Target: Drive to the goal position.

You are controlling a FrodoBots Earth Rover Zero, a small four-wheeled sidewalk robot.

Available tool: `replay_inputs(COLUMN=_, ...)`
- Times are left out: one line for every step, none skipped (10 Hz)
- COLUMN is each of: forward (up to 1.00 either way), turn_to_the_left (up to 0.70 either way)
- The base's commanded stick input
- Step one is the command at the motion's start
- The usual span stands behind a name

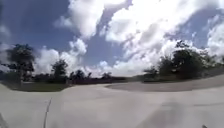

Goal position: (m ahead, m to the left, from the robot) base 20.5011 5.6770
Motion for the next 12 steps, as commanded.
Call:
replay_inputs(forward=1.0, turn_to_the_left=0.01)
replay_inputs(forward=1.0, turn_to_the_left=0.16)
replay_inputs(forward=1.0, turn_to_the_left=0.4)
replay_inputs(forward=1.0, turn_to_the_left=0.4)
replay_inputs(forward=1.0, turn_to_the_left=0.4)
replay_inputs(forward=1.0, turn_to_the_left=0.4)
replay_inputs(forward=1.0, turn_to_the_left=0.4)
replay_inputs(forward=1.0, turn_to_the_left=0.4)
replay_inputs(forward=1.0, turn_to_the_left=0.4)
replay_inputs(forward=1.0, turn_to_the_left=0.4)
replay_inputs(forward=1.0, turn_to_the_left=0.27)
replay_inputs(forward=1.0, turn_to_the_left=0.0)
